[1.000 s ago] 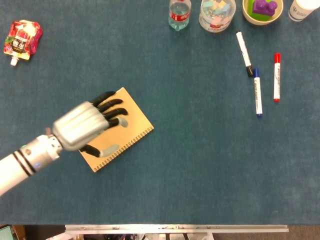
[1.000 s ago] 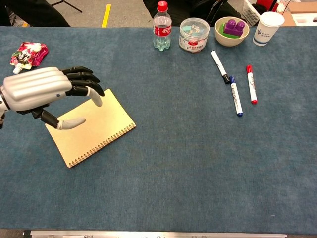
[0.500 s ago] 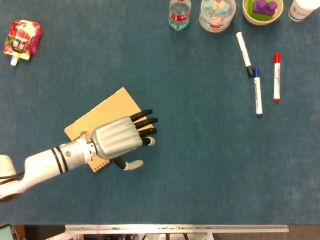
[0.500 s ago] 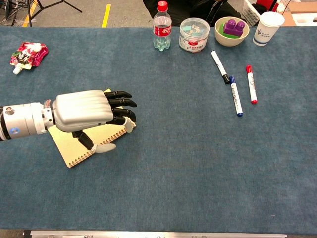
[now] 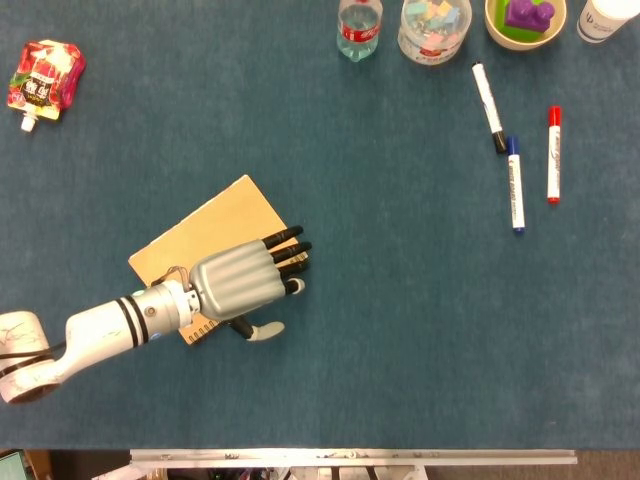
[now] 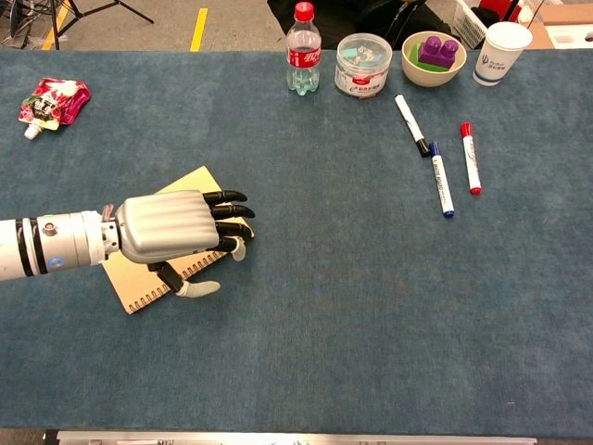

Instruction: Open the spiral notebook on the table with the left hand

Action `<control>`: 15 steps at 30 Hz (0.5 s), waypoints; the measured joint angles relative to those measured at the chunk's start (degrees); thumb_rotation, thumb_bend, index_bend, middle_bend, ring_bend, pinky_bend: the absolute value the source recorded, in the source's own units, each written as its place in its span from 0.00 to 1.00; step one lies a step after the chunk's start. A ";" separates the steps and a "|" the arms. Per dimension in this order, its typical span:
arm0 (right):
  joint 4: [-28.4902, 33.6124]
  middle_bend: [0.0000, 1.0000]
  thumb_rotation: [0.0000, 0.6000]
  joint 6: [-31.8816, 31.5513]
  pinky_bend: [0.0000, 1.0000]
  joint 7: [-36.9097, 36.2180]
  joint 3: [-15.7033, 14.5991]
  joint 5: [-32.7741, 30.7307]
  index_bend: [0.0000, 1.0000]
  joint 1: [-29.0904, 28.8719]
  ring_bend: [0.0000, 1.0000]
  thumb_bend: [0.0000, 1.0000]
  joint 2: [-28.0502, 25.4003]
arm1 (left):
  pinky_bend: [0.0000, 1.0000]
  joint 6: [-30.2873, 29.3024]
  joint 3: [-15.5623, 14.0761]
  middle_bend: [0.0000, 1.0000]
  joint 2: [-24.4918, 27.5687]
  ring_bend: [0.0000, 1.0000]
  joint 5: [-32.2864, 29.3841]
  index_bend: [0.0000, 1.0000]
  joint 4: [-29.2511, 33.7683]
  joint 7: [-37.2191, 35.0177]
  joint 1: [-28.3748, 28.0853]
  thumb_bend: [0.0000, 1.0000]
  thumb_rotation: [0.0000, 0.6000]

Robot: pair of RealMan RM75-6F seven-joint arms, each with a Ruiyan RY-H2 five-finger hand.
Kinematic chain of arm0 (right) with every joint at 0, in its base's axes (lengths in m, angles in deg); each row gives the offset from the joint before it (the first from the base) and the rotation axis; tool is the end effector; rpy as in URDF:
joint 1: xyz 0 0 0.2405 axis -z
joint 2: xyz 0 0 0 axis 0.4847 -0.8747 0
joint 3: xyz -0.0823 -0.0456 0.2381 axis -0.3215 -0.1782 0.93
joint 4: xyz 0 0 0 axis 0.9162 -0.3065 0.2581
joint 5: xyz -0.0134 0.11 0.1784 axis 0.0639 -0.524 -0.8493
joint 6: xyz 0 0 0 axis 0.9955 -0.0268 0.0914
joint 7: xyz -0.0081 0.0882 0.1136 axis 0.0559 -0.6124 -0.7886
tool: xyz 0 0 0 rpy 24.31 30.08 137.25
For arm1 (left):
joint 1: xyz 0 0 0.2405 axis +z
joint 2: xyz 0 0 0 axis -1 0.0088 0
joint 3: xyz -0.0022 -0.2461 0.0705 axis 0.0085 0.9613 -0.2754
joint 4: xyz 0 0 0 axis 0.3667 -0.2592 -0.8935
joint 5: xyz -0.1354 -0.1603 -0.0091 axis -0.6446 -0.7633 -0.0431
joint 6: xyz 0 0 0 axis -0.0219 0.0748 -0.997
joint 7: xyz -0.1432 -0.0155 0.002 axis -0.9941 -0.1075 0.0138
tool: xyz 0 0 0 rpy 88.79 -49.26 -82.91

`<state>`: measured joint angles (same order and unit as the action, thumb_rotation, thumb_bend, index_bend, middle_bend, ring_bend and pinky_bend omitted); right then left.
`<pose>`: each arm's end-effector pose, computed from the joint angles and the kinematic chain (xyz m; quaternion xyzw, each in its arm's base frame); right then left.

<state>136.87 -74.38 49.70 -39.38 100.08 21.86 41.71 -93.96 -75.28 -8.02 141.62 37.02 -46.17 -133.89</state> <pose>-0.3159 -0.2018 0.1637 0.6012 -0.3762 0.3451 0.6147 -0.1742 0.2623 -0.0344 -0.9382 -0.0860 -0.2753 0.1913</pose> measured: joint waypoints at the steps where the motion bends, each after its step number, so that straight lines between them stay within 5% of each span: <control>1: 0.01 0.29 1.00 -0.03 0.31 0.00 -0.02 0.01 0.35 0.03 0.22 0.39 0.00 | 0.05 -0.09 -0.23 0.22 -0.17 0.07 -0.16 0.30 -0.26 0.25 0.09 0.36 0.12; 15: -0.05 0.29 1.00 -0.56 0.31 -0.26 -0.22 -0.03 0.35 0.60 0.22 0.39 -0.16 | 0.04 -1.91 -1.76 0.22 -2.71 0.07 -0.50 0.31 -3.84 3.28 -0.32 0.36 0.12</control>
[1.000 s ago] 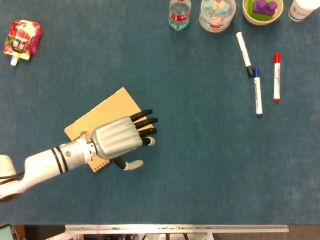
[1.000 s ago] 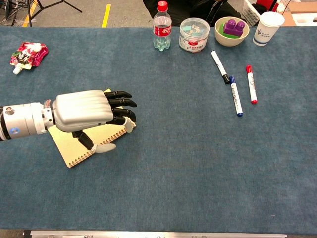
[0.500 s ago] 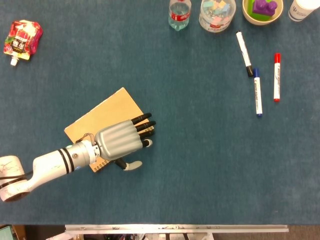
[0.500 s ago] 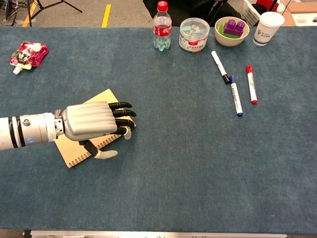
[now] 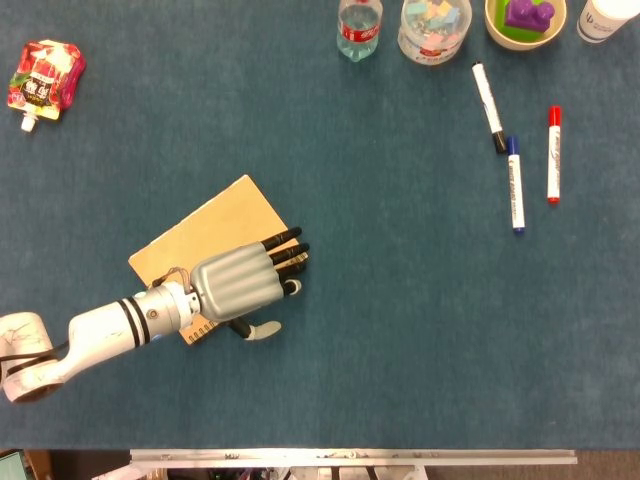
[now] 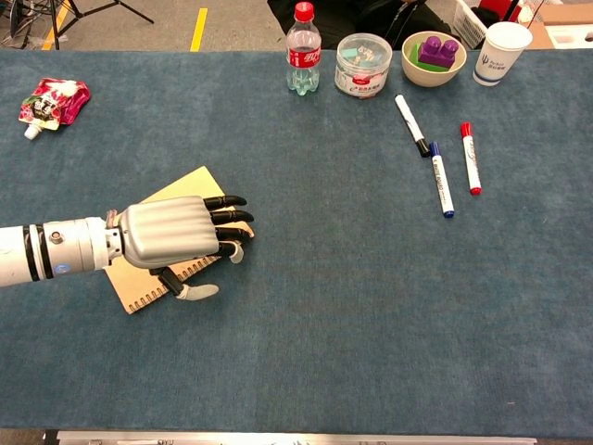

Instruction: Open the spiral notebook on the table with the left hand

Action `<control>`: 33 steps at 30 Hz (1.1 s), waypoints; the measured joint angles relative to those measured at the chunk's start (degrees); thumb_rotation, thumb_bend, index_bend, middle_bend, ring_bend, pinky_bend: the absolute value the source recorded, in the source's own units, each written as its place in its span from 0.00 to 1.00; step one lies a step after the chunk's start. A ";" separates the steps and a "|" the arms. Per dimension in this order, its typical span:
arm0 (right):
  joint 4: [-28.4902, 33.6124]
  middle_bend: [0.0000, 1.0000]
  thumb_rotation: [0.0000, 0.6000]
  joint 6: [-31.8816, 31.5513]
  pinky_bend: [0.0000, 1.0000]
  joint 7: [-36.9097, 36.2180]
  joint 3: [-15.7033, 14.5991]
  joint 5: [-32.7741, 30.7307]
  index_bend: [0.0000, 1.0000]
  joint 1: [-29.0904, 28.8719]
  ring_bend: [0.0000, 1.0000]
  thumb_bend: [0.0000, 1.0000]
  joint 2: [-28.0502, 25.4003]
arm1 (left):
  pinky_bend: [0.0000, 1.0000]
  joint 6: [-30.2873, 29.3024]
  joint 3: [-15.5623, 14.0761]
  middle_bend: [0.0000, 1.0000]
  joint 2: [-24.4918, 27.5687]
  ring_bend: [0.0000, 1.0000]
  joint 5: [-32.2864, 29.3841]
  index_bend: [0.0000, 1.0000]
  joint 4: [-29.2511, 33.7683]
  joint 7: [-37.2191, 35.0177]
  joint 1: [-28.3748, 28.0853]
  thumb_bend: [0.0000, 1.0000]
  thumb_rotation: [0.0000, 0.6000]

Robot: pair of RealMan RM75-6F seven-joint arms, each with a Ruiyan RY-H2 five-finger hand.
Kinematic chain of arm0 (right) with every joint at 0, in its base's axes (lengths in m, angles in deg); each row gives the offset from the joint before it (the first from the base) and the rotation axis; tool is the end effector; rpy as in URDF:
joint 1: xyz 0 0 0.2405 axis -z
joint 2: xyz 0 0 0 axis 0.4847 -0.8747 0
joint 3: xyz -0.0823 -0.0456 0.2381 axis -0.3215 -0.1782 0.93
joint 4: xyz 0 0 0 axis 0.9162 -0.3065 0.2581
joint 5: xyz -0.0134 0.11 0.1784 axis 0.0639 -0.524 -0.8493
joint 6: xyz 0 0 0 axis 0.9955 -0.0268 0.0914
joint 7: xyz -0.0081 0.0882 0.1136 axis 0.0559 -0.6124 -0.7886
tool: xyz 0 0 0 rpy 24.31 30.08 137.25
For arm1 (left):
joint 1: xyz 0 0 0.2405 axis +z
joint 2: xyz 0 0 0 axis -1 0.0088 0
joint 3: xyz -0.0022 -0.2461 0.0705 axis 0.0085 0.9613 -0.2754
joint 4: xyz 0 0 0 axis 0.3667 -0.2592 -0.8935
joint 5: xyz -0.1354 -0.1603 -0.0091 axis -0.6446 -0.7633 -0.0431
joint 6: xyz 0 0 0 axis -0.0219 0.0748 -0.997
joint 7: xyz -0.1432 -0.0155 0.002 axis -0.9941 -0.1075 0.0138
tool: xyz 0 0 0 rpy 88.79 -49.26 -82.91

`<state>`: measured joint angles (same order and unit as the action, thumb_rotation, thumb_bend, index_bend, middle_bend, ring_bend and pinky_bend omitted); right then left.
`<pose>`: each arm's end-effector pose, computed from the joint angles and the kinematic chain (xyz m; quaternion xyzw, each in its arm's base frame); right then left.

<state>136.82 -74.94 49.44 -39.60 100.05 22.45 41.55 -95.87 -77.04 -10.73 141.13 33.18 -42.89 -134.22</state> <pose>-0.3182 -0.1978 0.1656 0.5976 -0.3777 0.3437 0.6182 -0.1808 0.2632 -0.0443 -0.9406 -0.0526 -0.2688 0.2005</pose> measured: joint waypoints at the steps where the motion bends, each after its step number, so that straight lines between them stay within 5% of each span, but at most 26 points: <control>1: -0.02 0.29 1.00 -0.05 0.31 -0.03 -0.02 -0.01 0.35 0.06 0.22 0.39 -0.02 | 0.04 -0.03 0.02 0.22 -0.13 0.07 -0.15 0.31 -0.18 0.38 0.02 0.36 0.12; 33: -0.70 0.29 1.00 -1.08 0.31 -1.85 -0.11 0.18 0.35 1.20 0.22 0.39 -0.25 | 0.04 4.51 4.93 0.22 2.29 0.07 -15.20 0.33 -9.31 7.69 0.02 0.36 0.03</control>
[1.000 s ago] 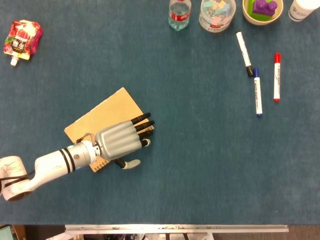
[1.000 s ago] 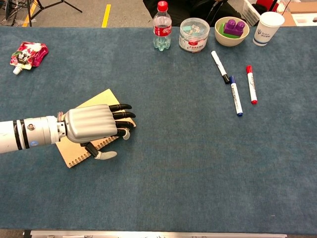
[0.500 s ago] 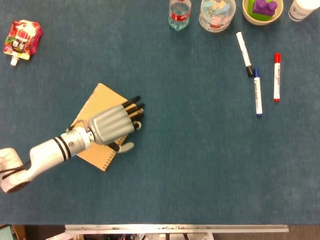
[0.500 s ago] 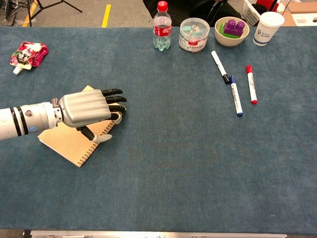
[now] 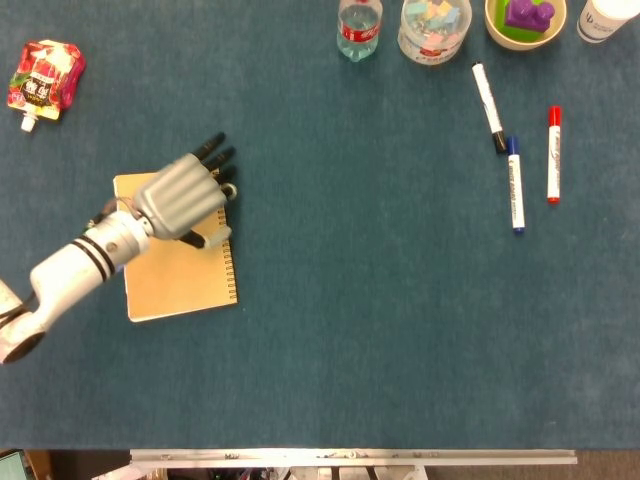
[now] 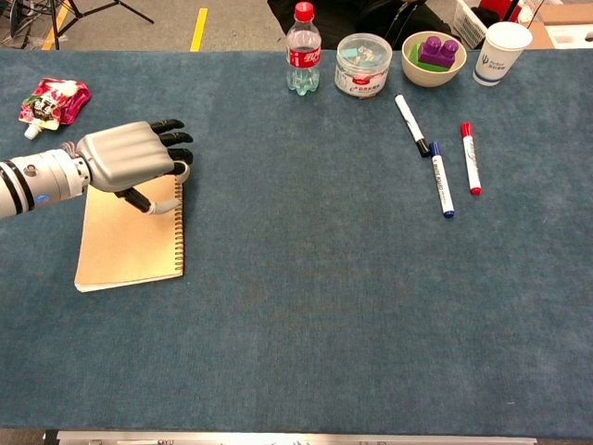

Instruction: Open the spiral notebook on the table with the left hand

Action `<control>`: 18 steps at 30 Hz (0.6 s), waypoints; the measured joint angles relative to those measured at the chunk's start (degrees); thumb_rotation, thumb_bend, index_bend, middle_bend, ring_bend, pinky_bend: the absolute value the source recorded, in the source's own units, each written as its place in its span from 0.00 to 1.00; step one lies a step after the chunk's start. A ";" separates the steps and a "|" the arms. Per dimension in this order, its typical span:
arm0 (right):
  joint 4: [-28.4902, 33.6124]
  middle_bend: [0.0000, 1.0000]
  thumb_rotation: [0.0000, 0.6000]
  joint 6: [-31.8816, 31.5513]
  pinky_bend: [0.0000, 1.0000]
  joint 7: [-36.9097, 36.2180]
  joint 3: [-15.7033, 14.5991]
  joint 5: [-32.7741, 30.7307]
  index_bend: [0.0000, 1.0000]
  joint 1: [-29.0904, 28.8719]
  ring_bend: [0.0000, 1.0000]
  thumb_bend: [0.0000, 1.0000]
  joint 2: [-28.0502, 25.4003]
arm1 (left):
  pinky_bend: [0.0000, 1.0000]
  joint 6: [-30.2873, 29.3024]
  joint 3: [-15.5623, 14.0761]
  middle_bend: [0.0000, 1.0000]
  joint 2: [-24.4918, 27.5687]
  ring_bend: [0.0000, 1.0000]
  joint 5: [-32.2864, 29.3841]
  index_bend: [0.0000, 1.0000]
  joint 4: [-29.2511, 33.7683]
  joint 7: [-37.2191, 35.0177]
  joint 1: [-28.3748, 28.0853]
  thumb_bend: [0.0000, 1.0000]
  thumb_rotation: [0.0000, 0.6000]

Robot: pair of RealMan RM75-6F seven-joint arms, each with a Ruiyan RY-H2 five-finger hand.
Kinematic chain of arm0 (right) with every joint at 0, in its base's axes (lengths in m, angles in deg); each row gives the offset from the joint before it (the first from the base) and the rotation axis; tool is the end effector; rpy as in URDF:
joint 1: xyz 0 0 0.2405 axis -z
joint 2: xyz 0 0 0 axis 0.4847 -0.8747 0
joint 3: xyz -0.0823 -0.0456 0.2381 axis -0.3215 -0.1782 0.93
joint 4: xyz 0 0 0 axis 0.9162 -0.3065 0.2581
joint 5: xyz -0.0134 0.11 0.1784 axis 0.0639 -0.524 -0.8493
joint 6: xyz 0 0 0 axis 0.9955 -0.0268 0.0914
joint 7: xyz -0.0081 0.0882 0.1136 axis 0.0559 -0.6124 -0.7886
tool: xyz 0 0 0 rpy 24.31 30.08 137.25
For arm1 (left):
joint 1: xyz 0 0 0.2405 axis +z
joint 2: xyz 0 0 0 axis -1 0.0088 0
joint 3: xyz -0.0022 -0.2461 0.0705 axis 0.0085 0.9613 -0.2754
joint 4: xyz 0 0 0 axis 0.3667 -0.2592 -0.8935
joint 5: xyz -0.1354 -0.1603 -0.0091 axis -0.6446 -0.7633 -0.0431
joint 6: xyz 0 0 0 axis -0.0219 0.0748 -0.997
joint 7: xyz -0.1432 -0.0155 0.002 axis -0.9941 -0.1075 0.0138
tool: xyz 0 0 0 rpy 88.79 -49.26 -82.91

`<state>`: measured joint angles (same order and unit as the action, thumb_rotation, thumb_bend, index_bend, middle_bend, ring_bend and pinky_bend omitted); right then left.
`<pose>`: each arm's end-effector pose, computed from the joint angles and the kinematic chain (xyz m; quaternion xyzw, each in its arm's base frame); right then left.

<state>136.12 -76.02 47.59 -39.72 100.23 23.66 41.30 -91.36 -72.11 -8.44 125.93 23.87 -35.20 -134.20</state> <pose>-0.3238 -0.1909 0.1705 0.5871 -0.3826 0.3475 0.6230 -0.2238 0.3436 -0.0025 -0.9104 -0.0608 -0.1804 0.3674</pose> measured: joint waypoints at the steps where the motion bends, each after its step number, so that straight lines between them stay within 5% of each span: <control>1: 0.01 0.29 1.00 -0.02 0.31 -0.05 -0.02 0.08 0.35 0.00 0.22 0.39 0.00 | 0.04 -0.06 0.20 0.22 0.41 0.07 -0.61 0.33 0.29 0.08 0.23 0.36 0.07; 4: 0.01 0.29 1.00 0.02 0.31 -0.16 -0.08 0.24 0.35 0.00 0.22 0.39 0.09 | 0.04 -1.17 0.62 0.20 2.04 0.07 -1.82 0.29 2.24 -0.73 1.20 0.36 0.49; 6: -0.01 0.29 1.00 0.12 0.31 -0.27 -0.13 0.35 0.35 -0.03 0.22 0.39 0.15 | 0.04 -2.61 0.64 0.18 3.32 0.07 -2.05 0.26 3.74 -2.37 1.91 0.36 0.89; 7: -0.02 0.29 1.00 0.15 0.31 -0.31 -0.15 0.43 0.35 -0.05 0.22 0.39 0.17 | 0.04 -3.24 0.56 0.17 3.88 0.07 -2.02 0.25 4.33 -3.36 2.20 0.36 0.97; 13: -0.08 0.29 1.00 0.52 0.31 -0.46 -0.30 1.04 0.35 -0.35 0.22 0.39 0.35 | 0.04 -10.07 -1.35 0.14 7.26 0.07 1.25 0.19 6.59 -12.15 4.38 0.34 1.00; 18: 0.70 0.29 1.00 0.52 0.31 0.10 -0.40 1.73 0.35 -0.61 0.22 0.39 0.41 | 0.04 -18.61 -4.02 0.14 7.45 0.06 7.92 0.19 2.44 -18.59 6.24 0.23 1.00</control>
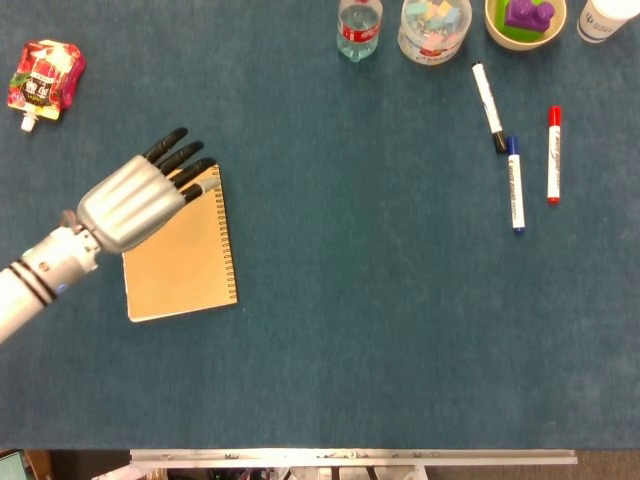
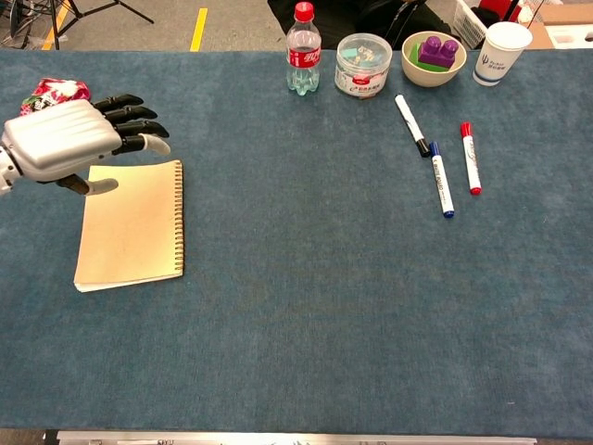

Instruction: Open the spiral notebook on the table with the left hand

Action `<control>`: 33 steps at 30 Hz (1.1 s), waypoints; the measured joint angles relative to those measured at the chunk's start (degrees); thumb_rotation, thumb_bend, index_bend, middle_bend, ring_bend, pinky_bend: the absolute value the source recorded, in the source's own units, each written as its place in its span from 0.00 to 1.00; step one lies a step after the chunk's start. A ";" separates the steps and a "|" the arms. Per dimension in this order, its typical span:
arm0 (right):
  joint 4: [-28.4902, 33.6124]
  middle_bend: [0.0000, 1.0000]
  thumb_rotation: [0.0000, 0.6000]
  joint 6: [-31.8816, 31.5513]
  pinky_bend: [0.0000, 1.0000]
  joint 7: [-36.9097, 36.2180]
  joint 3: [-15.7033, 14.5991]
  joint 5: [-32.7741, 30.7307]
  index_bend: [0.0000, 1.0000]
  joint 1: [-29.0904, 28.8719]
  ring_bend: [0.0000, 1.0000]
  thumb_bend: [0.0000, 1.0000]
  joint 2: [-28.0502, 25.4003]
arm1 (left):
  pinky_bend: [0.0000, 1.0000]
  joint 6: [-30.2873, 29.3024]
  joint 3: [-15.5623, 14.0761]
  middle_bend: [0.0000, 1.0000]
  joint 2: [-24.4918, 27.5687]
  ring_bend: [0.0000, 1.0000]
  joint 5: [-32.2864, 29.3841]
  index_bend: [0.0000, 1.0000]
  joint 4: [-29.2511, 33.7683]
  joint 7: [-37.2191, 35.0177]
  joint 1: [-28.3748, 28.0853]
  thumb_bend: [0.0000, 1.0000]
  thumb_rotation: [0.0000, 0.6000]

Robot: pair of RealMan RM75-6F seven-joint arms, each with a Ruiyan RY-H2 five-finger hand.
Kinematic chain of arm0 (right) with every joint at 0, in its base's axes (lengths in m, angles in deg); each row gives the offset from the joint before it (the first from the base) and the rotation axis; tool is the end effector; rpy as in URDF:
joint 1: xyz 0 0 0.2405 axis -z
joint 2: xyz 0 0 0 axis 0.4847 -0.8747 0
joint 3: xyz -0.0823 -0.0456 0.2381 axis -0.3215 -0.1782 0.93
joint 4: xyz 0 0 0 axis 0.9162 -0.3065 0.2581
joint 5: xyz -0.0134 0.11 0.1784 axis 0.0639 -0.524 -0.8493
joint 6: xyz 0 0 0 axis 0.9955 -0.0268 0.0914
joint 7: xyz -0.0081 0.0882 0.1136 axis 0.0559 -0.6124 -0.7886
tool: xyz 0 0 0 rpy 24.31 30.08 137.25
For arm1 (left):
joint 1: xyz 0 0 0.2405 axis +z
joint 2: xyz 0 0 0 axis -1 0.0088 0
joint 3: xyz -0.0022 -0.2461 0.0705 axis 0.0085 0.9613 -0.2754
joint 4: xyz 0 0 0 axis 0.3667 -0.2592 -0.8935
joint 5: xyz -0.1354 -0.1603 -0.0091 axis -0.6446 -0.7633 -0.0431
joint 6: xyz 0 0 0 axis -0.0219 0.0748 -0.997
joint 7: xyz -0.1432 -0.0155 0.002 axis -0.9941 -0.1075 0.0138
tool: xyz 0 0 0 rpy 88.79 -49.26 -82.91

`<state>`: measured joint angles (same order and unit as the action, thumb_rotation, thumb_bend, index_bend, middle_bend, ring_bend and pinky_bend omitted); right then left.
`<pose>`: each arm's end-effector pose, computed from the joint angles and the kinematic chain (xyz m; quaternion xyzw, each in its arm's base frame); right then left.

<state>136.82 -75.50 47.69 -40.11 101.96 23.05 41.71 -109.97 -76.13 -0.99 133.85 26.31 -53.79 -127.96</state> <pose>-0.3160 -0.1928 0.1628 0.5998 -0.3823 0.3559 0.6062 -0.2415 0.3087 0.0557 -0.8738 -0.1380 -0.3075 0.3504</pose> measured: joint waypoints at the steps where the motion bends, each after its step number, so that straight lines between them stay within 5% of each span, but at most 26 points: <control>1: 0.17 0.29 1.00 -0.05 0.31 0.15 -0.01 0.07 0.35 -0.01 0.22 0.39 -0.02 | 0.04 -1.13 -0.55 0.14 -0.16 0.06 1.06 0.19 -1.28 -1.13 0.29 0.22 1.00; 18: 3.36 0.29 1.00 -1.16 0.31 3.36 -0.57 0.50 0.35 0.70 0.22 0.39 -0.50 | 0.04 -16.21 -6.63 0.14 -9.70 0.06 10.42 0.17 -28.91 -13.40 4.68 0.20 1.00; 33: 5.46 0.29 1.00 -1.63 0.31 5.78 -1.00 0.75 0.35 1.18 0.22 0.39 -0.76 | 0.04 -17.95 -8.53 0.14 -17.84 0.06 8.54 0.17 -49.43 -24.76 9.04 0.20 1.00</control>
<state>142.28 -77.12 53.48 -41.11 102.72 24.23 40.95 -127.92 -84.66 -18.83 142.39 -23.12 -78.55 -118.92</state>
